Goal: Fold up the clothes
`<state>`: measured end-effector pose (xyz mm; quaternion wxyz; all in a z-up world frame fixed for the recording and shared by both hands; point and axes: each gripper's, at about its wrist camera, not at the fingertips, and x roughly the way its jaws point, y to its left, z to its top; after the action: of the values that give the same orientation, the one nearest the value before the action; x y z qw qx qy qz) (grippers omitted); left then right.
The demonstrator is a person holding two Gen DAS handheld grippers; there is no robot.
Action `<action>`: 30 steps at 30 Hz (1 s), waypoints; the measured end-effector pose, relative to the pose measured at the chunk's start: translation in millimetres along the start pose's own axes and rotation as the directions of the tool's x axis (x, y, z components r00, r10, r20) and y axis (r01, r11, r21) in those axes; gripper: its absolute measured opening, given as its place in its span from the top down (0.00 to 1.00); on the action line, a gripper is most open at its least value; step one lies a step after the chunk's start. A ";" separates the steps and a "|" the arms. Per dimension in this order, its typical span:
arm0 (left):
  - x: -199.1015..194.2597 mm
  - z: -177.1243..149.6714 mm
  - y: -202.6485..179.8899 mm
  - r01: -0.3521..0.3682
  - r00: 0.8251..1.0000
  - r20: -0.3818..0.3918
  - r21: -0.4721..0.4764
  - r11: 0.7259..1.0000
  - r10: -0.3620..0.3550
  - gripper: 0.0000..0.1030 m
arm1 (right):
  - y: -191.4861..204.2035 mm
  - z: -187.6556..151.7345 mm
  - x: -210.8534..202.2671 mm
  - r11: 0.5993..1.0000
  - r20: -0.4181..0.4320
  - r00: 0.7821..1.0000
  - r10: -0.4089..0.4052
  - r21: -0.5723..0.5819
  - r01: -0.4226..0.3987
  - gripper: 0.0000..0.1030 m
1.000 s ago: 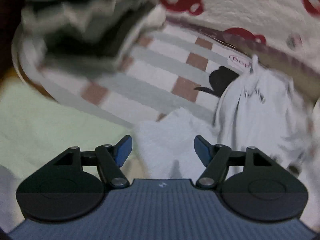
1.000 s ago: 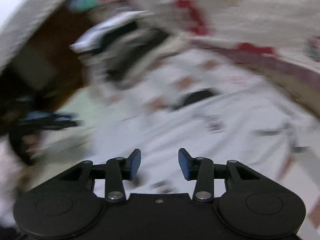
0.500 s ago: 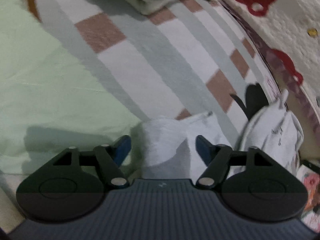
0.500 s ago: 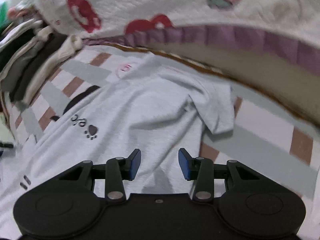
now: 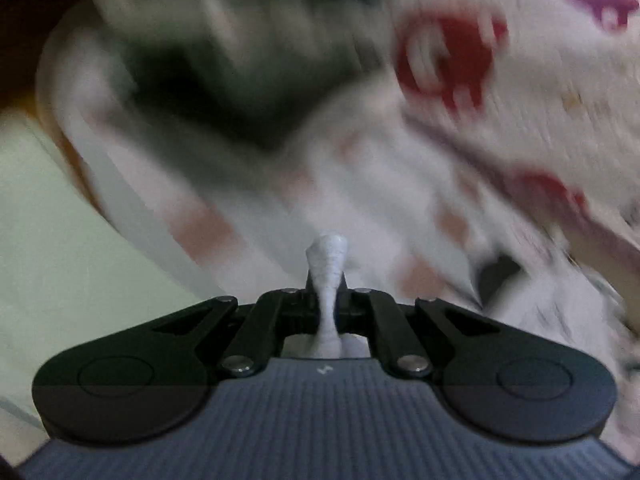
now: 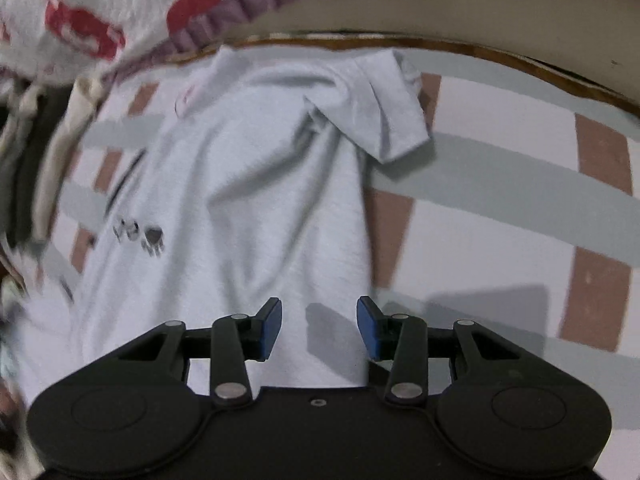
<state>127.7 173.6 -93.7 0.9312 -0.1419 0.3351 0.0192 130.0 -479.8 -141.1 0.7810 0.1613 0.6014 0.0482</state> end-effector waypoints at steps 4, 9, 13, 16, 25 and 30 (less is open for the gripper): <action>1.8 -5.6 32.1 -0.062 0.998 -0.035 -0.141 0.988 0.057 0.96 | -14.2 -10.6 -22.4 0.967 0.034 0.999 0.036 -0.253 -0.026 0.55; 32.4 -17.8 12.7 -0.165 0.976 -0.148 -0.029 0.986 0.159 0.96 | -67.9 -45.2 -32.9 0.975 0.028 0.988 0.153 -0.170 -0.146 0.55; 33.5 -21.1 7.3 -0.189 0.970 -0.157 -0.013 0.982 0.185 0.96 | -103.9 -83.3 -26.9 0.971 0.007 0.974 0.228 -0.072 -0.227 0.55; 32.3 -21.2 15.6 -0.194 0.967 -0.176 -0.051 0.980 0.183 0.96 | -116.4 -105.4 -23.9 0.955 -0.032 0.955 0.295 0.012 -0.295 0.55; 37.6 -26.4 13.4 -0.219 0.959 -0.185 -0.002 0.976 0.215 0.95 | -118.6 -139.3 -18.5 0.921 -0.145 0.910 0.388 0.066 -0.383 0.53; 39.3 -26.2 13.7 -0.225 0.956 -0.192 0.001 0.974 0.220 0.95 | -100.3 -137.1 0.5 0.919 -0.199 0.898 0.393 0.057 -0.390 0.50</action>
<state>140.2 177.1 -141.1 0.8852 -0.1143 0.4364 0.1138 -12.7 -547.6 -203.5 0.6873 0.2792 0.6350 0.2157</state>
